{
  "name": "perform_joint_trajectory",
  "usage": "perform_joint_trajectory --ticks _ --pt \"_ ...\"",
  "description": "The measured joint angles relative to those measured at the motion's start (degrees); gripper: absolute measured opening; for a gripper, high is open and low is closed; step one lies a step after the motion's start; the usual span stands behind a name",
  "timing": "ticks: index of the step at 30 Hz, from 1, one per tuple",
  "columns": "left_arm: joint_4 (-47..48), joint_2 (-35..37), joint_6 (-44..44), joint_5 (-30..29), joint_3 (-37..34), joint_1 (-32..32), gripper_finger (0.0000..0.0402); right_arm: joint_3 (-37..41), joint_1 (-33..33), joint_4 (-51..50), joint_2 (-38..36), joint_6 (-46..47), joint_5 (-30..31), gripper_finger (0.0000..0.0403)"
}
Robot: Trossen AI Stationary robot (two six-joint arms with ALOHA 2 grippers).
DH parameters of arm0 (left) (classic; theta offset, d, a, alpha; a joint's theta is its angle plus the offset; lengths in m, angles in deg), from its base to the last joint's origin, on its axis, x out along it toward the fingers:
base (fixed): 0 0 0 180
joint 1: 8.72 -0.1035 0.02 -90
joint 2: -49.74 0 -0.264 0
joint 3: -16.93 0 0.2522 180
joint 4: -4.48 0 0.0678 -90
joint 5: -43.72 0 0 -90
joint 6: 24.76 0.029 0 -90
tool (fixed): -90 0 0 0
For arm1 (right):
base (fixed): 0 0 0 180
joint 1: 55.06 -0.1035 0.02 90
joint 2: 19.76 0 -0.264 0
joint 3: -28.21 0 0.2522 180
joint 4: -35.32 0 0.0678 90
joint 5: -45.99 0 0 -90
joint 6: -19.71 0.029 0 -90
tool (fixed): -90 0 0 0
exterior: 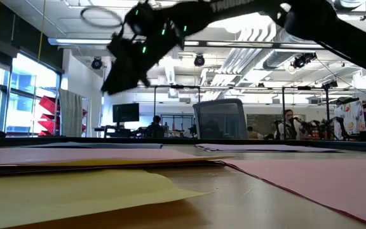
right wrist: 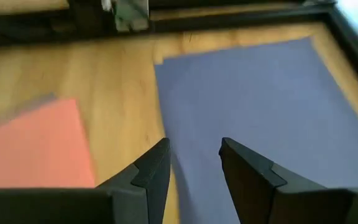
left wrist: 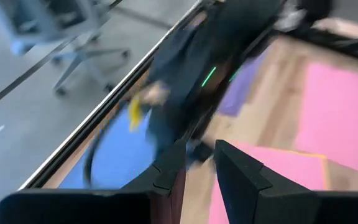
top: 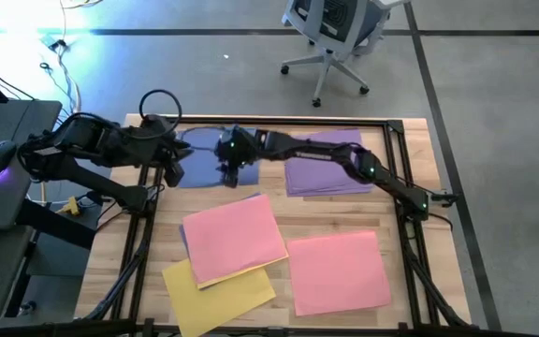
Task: Organize paper
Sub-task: Stack the blue paper on the top left blue paper, then stack the pink paper on the bottom right pink paper
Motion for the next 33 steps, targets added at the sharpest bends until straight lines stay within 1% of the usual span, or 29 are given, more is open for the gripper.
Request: perform_joint_trajectory --ticks 3,6,8,11,13,15,17,19,21,23,25,27,28,30,33 --pt "4.22 0.04 -3.36 -0.90 -0.22 -1.44 0.0065 4.22 1.21 -6.12 -2.63 2.53 -0.05 0.0128" --pt "4.30 0.77 -3.65 -0.92 -2.21 -2.46 0.0065 7.32 1.62 -12.43 -6.43 1.09 -1.50 0.0128" --pt "4.22 1.38 -3.65 -0.89 -4.09 -2.81 0.0065 9.01 1.18 -15.50 -9.25 0.03 -3.64 0.0128" --pt "3.48 2.21 -3.66 -0.61 -7.83 -3.14 0.0065 13.11 -0.38 -17.49 -12.47 -0.61 -7.15 0.0128" --pt "1.88 2.89 -3.66 1.25 -11.12 -3.14 0.0065 16.53 -2.34 -17.40 -14.63 -0.87 -7.67 0.0128" --pt "-1.61 3.80 -3.15 4.58 -14.86 -3.14 0.0065 20.74 -4.50 -16.58 -17.79 -0.06 -8.02 0.0128" --pt "-6.34 4.83 -1.48 9.16 -18.76 -3.12 0.0065 26.62 -6.81 -14.39 -21.34 2.32 -8.39 0.0128" --pt "-12.09 5.59 -0.20 14.87 -22.80 -3.12 0.0065 34.42 -8.94 -10.78 -24.46 7.70 -8.37 0.0128" --pt "-17.68 6.06 0.50 20.35 -26.62 -3.12 0.0065 43.06 -10.72 -4.94 -27.09 16.04 -7.95 0.0128" --pt "-23.66 6.10 0.75 25.46 -30.17 -3.09 0.0065 50.10 -11.97 1.69 -29.90 26.29 -8.01 0.0128" --pt "-29.48 6.00 0.73 30.01 -33.75 -3.09 0.0065 55.30 -12.92 7.73 -32.64 35.98 -7.94 0.0128" --pt "-35.05 5.53 -0.02 33.63 -37.31 -3.09 0.0065 59.52 -13.83 13.05 -33.55 42.29 -7.29 0.0128" --pt "-37.71 5.23 -0.70 34.76 -39.10 -3.05 0.0065 61.21 -14.47 15.32 -33.43 43.47 -6.90 0.0128" --pt "-41.35 4.52 -2.97 35.45 -42.54 -2.87 0.0065 63.76 -15.76 19.88 -33.20 42.52 -6.27 0.0128" --pt "-44.81 3.39 -6.74 35.35 -47.07 -2.87 0.0065 65.84 -17.70 27.99 -33.33 36.11 -5.80 0.0134"
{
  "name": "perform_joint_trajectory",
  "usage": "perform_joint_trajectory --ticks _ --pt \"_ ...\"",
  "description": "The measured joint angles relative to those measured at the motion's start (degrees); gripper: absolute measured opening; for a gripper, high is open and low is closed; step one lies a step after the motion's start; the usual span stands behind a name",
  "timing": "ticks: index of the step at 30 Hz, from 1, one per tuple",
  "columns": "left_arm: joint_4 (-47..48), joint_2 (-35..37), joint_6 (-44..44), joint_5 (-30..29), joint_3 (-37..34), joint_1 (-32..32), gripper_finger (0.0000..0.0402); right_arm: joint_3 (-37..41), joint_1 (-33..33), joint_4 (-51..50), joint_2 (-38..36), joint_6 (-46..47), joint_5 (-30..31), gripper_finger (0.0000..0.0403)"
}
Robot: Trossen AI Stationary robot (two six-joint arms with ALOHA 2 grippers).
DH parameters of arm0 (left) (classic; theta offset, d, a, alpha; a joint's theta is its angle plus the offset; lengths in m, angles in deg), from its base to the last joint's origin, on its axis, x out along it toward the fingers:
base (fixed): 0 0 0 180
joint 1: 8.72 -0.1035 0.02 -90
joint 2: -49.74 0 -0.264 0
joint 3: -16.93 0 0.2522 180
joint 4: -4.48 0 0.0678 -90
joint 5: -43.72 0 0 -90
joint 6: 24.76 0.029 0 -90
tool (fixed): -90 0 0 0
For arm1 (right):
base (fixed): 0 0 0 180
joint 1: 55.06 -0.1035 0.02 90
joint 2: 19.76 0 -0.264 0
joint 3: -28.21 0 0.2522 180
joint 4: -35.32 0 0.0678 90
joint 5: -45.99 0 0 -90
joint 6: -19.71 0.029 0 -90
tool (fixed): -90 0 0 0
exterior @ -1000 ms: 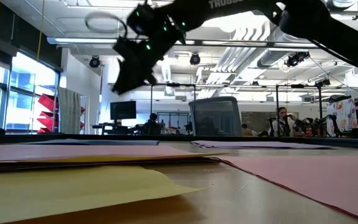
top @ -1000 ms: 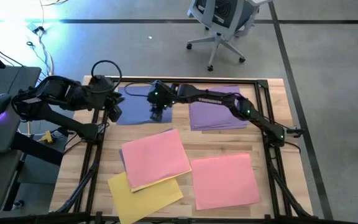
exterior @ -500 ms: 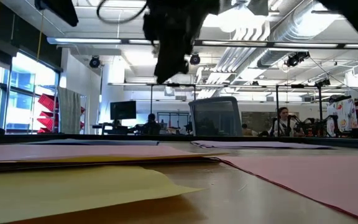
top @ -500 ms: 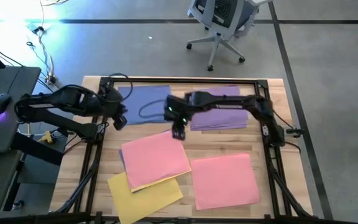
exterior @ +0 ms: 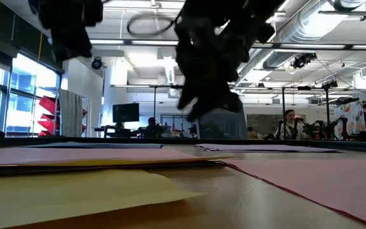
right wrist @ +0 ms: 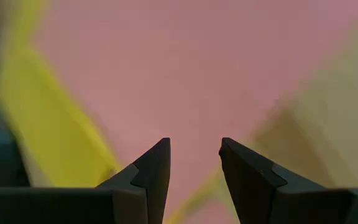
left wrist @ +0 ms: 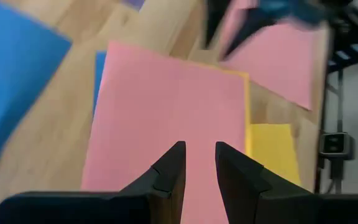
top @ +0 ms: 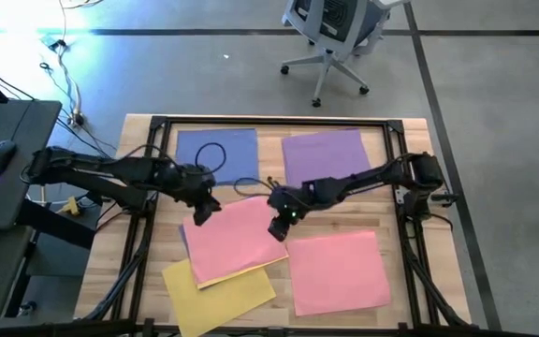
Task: Organize paper
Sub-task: Stack the pink paper on the bottom right pink paper
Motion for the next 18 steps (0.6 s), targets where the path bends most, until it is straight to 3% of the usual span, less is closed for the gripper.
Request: perform_joint_trajectory --ticks 6,10,18 --pt "-8.53 -3.33 -6.06 -3.89 -8.24 -0.19 0.0065 0.48 -6.34 7.16 0.70 -26.61 4.37 0.0169" --pt "-18.14 -7.50 -8.97 -4.58 -13.11 -1.69 0.0065 0.47 -11.29 8.77 2.17 -38.49 12.93 0.0193" --pt "-30.52 -18.34 -8.56 -4.07 -15.51 -3.13 0.0064 0.45 -16.96 13.09 7.48 -42.74 23.34 0.0213"
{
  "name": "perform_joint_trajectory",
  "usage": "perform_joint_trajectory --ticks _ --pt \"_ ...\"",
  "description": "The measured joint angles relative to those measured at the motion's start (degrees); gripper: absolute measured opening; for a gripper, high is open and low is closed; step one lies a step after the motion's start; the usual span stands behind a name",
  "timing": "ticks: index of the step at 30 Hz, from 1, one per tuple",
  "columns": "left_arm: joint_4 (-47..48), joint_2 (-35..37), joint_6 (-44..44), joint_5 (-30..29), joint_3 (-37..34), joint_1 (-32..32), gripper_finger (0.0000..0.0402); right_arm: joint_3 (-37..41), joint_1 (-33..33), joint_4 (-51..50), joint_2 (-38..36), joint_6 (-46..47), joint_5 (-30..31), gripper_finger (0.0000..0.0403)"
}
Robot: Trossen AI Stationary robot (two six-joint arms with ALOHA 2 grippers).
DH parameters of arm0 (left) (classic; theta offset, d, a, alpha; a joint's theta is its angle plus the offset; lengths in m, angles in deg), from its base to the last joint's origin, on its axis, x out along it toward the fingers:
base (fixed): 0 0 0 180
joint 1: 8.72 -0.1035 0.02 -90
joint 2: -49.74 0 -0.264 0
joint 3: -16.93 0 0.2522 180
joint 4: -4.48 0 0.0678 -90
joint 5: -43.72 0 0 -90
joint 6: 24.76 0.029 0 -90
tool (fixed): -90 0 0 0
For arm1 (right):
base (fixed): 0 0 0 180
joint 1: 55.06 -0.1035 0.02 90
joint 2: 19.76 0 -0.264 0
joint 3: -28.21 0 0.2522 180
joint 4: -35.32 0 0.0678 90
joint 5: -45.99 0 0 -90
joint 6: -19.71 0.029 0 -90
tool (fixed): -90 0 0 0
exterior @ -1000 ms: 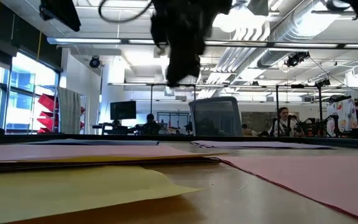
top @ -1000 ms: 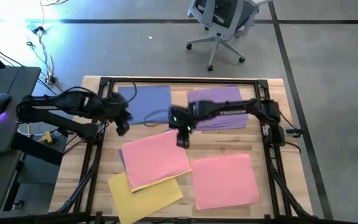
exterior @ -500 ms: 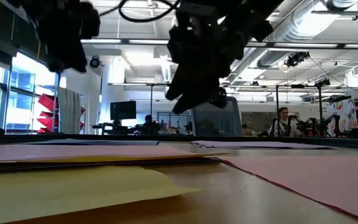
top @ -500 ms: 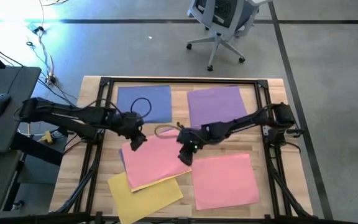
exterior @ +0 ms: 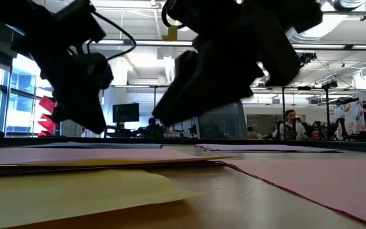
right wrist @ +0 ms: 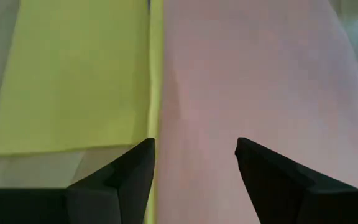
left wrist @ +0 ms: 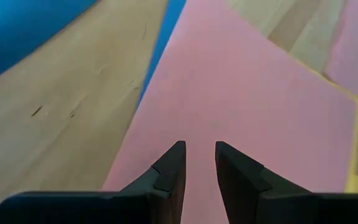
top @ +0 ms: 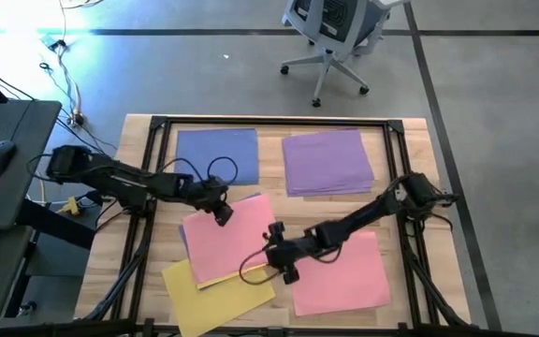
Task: Organize paper
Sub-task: Stack the pink paper on the bottom right pink paper
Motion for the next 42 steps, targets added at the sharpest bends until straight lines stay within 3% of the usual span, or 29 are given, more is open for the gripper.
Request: perform_joint_trajectory --ticks 10,17,21,25,29,37,42 --pt "-5.51 -10.89 1.60 2.55 0.39 0.02 0.0064 -0.02 -0.81 0.67 3.87 -3.00 3.83 0.0213" --pt "-6.45 -11.54 1.62 2.86 0.33 0.02 0.0064 -1.46 -0.76 0.71 4.00 -5.24 12.78 0.0212" --pt "-6.48 -11.56 1.62 2.95 0.28 0.02 0.0064 -4.26 -0.74 0.83 4.00 -2.54 12.37 0.0197" --pt "-6.67 -11.60 1.62 3.04 0.22 0.02 0.0064 -6.49 -0.59 0.96 3.96 -1.05 10.49 0.0170" --pt "-6.77 -11.63 1.62 3.08 0.18 0.02 0.0064 -6.71 0.84 -0.02 3.91 4.46 4.29 0.0130" --pt "-6.65 -11.02 1.67 3.42 0.11 0.02 0.0064 -6.71 3.88 -4.54 3.91 10.74 1.98 0.0011" --pt "-0.07 -5.58 3.39 4.94 2.81 0.15 0.0042 -6.69 4.26 -5.70 2.53 14.92 0.97 0.0001"
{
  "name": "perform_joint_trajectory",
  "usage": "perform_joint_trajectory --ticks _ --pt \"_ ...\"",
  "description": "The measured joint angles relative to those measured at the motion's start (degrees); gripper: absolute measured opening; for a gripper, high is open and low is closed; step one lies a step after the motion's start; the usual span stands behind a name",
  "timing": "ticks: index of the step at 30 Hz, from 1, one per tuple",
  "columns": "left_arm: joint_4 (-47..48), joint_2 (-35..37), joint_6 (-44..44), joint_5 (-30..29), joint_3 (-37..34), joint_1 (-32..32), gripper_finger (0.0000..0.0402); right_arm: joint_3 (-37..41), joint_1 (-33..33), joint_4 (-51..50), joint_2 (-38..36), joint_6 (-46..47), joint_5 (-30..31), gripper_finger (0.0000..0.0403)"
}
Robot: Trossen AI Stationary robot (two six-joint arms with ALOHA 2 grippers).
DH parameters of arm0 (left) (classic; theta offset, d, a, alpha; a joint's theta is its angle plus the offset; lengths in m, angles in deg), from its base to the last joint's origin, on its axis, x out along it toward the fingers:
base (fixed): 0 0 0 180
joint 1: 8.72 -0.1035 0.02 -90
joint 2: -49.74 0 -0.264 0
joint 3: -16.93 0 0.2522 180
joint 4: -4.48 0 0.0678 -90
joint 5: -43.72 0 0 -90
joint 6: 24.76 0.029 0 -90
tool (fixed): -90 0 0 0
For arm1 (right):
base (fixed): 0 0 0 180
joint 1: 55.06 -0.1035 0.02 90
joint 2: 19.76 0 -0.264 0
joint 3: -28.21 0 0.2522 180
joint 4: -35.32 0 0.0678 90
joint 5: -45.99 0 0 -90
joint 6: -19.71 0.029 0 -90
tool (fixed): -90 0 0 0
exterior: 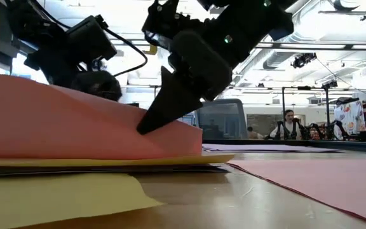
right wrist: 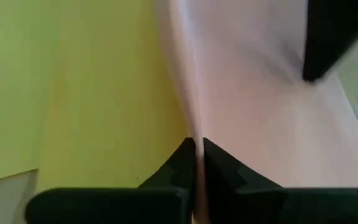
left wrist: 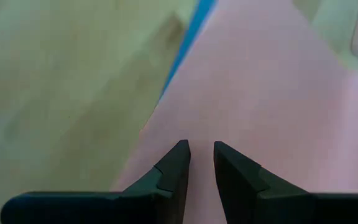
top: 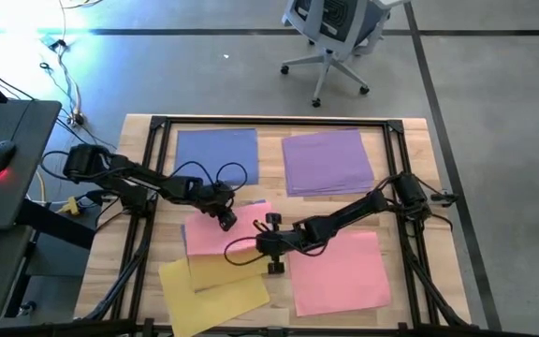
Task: Organize paper
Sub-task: Stack the pink paper on the bottom right pink paper
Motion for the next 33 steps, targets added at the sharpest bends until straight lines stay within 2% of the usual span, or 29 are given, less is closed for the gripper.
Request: perform_joint_trajectory --ticks 5,10,12,15,17,19,22,26,30,33 --pt "11.21 8.88 7.35 -4.66 8.35 -0.09 0.0015 0.00 -0.32 -3.68 -5.08 3.73 0.88 0.0000" --pt "23.40 16.62 13.72 -12.29 18.15 -0.07 0.0002 0.00 -0.80 -11.52 -13.14 3.90 7.50 0.0000" --pt "26.91 18.78 14.77 -14.56 20.41 -0.09 0.0001 0.00 -1.38 -17.22 -17.52 3.86 12.02 0.0000" --pt "27.32 22.33 14.78 -16.16 21.91 -0.08 0.0001 -0.02 -3.95 -29.13 -24.62 3.92 19.79 0.0000" --pt "27.57 24.03 14.46 -16.43 21.87 -0.09 0.0001 -0.06 -6.08 -38.94 -28.96 7.68 21.67 0.0000" --pt "28.47 24.79 14.30 -16.95 21.84 0.02 0.0001 -0.01 -8.67 -48.25 -31.88 13.26 20.72 0.0000" --pt "29.65 25.09 14.21 -17.30 21.81 0.27 0.0001 2.48 -14.26 -54.54 -34.09 18.85 15.46 0.0000" --pt "30.08 23.89 14.22 -17.49 21.80 0.35 0.0001 6.45 -22.98 -52.95 -34.31 19.19 8.47 0.0000" --pt "29.74 22.30 14.16 -17.04 21.80 0.35 0.0001 8.73 -29.28 -48.49 -32.62 17.33 7.08 0.0000" --pt "29.88 21.19 14.15 -16.49 21.80 0.47 0.0001 8.76 -32.57 -48.69 -29.73 9.98 6.84 0.0000"
